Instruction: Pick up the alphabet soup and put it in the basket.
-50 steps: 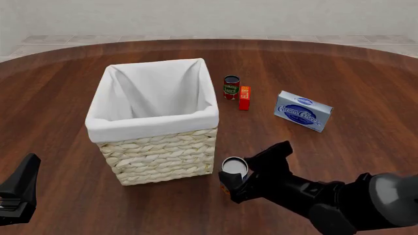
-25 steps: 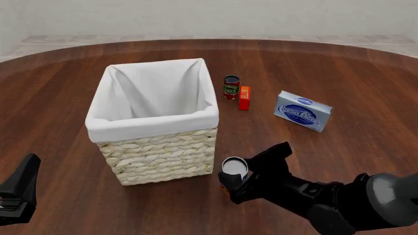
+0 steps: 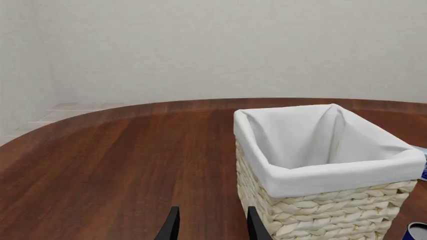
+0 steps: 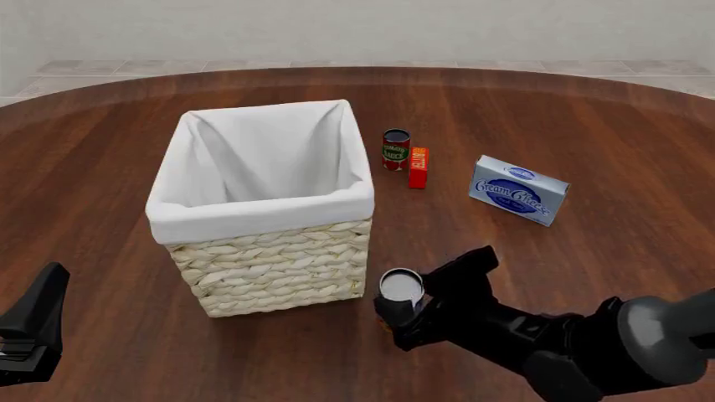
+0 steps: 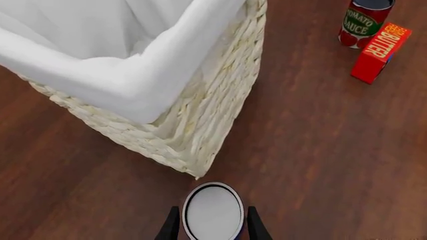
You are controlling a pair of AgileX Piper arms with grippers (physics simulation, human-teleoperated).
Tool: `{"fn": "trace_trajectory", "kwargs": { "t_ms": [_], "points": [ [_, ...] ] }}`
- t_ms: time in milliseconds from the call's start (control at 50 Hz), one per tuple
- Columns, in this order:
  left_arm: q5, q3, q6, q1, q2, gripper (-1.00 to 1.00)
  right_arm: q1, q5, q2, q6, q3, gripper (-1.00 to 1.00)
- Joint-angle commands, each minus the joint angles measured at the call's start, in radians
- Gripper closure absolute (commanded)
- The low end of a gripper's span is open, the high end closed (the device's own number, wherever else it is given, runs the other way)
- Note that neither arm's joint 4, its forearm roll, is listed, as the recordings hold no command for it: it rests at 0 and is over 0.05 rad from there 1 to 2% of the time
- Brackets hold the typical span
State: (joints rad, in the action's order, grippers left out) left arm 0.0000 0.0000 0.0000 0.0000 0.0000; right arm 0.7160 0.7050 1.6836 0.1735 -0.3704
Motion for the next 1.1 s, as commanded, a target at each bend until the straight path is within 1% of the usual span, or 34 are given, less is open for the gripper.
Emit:
{"fn": "trace_trajectory", "kwargs": {
  "t_ms": [20,520,540,680,700,960,1100],
  "points": [
    [0.0,0.0,0.0,0.0,0.0,-1.0,-0.001,0.001,0.005,0.003,0.0,-1.0],
    [0.0,0.0,0.0,0.0,0.0,-1.0,0.005,0.01,0.019,0.006,-0.002,-1.0],
    [0.0,0.0,0.0,0.0,0.0,-1.0,0.003,0.011,0.02,0.005,-0.002,1.0],
    [0.0,0.0,0.0,0.0,0.0,-1.0,0.01,0.004,0.019,0.003,-0.005,1.0],
    [0.0,0.0,0.0,0.0,0.0,-1.0,0.006,0.003,0.018,-0.004,-0.005,1.0],
    [0.0,0.0,0.0,0.0,0.0,-1.0,0.006,-0.001,0.014,-0.004,-0.005,1.0],
    [0.0,0.0,0.0,0.0,0.0,-1.0,-0.01,-0.008,-0.005,-0.016,0.003,1.0]
  ]
}}
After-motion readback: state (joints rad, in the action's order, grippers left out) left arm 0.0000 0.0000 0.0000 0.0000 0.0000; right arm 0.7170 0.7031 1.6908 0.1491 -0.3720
